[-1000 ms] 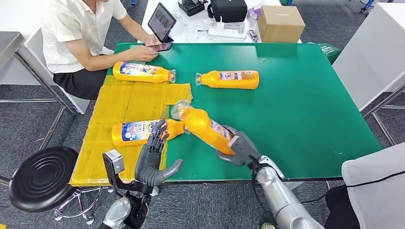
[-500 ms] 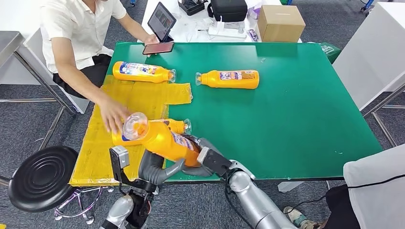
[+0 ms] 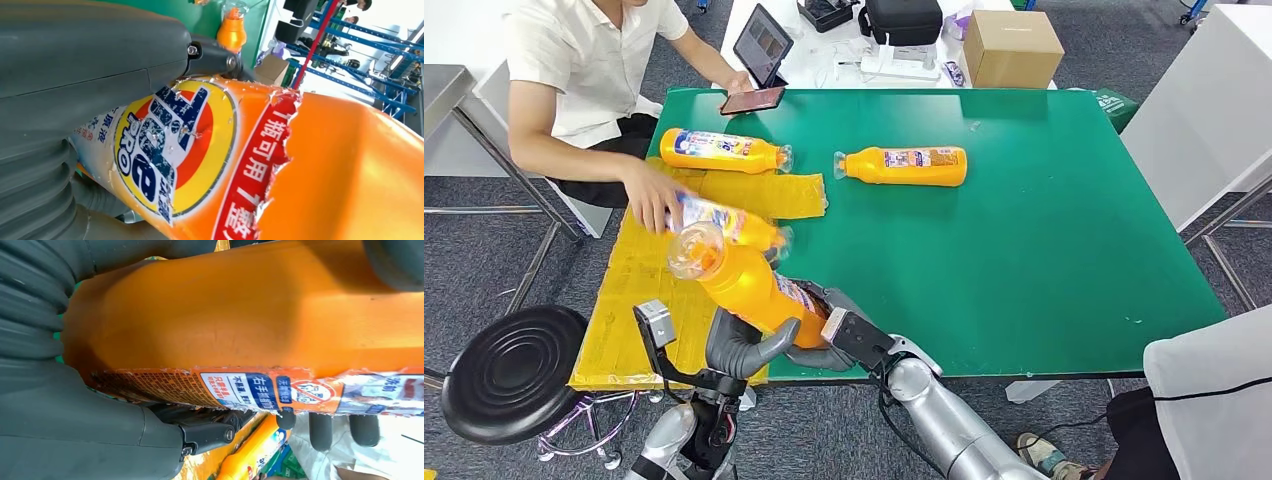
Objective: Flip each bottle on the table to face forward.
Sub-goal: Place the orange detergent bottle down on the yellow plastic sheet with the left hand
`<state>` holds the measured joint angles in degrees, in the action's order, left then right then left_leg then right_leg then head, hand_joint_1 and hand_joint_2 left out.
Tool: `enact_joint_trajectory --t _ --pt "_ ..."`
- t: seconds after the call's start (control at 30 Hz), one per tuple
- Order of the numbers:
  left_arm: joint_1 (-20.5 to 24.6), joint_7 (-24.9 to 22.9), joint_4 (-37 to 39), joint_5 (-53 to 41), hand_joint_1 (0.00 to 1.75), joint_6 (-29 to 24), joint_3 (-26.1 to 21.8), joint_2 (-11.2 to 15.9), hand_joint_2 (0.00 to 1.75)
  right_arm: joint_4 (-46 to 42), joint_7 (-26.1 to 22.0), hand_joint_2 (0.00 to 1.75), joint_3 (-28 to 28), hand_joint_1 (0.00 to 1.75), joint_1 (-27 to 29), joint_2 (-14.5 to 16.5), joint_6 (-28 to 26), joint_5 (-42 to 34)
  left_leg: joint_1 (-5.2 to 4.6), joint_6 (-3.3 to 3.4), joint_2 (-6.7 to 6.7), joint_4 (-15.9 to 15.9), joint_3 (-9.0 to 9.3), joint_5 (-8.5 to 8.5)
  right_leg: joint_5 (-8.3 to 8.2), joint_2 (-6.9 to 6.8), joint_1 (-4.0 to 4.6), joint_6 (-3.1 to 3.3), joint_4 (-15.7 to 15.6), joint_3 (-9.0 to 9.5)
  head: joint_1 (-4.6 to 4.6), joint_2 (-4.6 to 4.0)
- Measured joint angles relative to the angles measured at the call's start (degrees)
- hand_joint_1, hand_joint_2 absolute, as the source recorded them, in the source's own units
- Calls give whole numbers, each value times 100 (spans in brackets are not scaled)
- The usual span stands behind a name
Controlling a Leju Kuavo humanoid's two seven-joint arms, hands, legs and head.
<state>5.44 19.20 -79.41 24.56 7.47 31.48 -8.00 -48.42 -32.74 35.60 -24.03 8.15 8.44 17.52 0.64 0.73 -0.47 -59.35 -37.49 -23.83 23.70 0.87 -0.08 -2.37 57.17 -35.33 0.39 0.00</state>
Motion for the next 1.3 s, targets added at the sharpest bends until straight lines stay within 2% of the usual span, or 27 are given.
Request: enact_joint_trajectory --t 0.03,0.07,0.13,0.43,0.6,0.67,0.83,0.93,1.07,1.2,1.3 --pt "-6 -6 0 66 175 36 -12 4 175 32 -3 175 12 52 -13 3 -3 -5 0 0 0 0 0 0 0 0 0 0 0 0 0 0" --pt "-12 -16 0 143 175 82 -28 10 175 62 -5 175 25 24 -23 5 -5 -9 0 0 0 0 0 0 0 0 0 0 0 -1 0 0" --pt "-24 -41 1 291 175 191 -64 29 175 110 -8 175 52 0 -33 12 -3 -14 0 0 0 0 0 0 0 0 0 0 0 -1 0 0" --pt "-33 -84 26 939 175 959 -299 104 175 156 -104 175 191 0 -10 48 72 -63 0 0 0 0 -1 0 0 0 0 0 0 -4 1 0" --pt "17 -104 97 811 175 919 -449 136 175 156 -76 175 191 0 76 61 -46 -134 0 0 0 0 -1 0 0 0 0 0 0 -4 2 0" --pt "62 -31 118 506 175 572 -546 152 175 156 -64 175 179 0 168 45 -183 -144 0 0 0 0 -2 0 0 0 0 0 0 -4 2 0" --pt "348 145 248 -1320 175 -1065 -998 244 175 21 -20 175 10 0 533 -18 -607 -64 1 0 -2 0 -3 0 0 -2 0 0 0 -6 2 0" --pt "655 110 576 -2175 175 -1495 -1311 346 175 -112 -13 175 -165 0 719 -42 -520 -139 1 -1 -2 0 -4 1 0 -3 1 1 1 -5 2 0" --pt "1000 130 1075 -2781 175 -1866 -1670 428 175 -170 -9 175 -368 0 827 -48 -485 -149 1 -1 1 0 -3 2 -1 -2 0 2 2 -6 2 0" --pt "1362 -165 1625 -4235 175 -2999 -1812 474 175 -179 60 175 -555 0 854 -14 -572 -120 1 1 -5 0 -6 5 -1 -7 0 1 2 -6 3 0" --pt "1835 -627 2301 -5666 175 -3358 -1809 530 175 -179 75 175 -680 0 853 28 -558 -120 1 2 -6 0 -6 7 -2 -8 0 1 2 -5 3 0"
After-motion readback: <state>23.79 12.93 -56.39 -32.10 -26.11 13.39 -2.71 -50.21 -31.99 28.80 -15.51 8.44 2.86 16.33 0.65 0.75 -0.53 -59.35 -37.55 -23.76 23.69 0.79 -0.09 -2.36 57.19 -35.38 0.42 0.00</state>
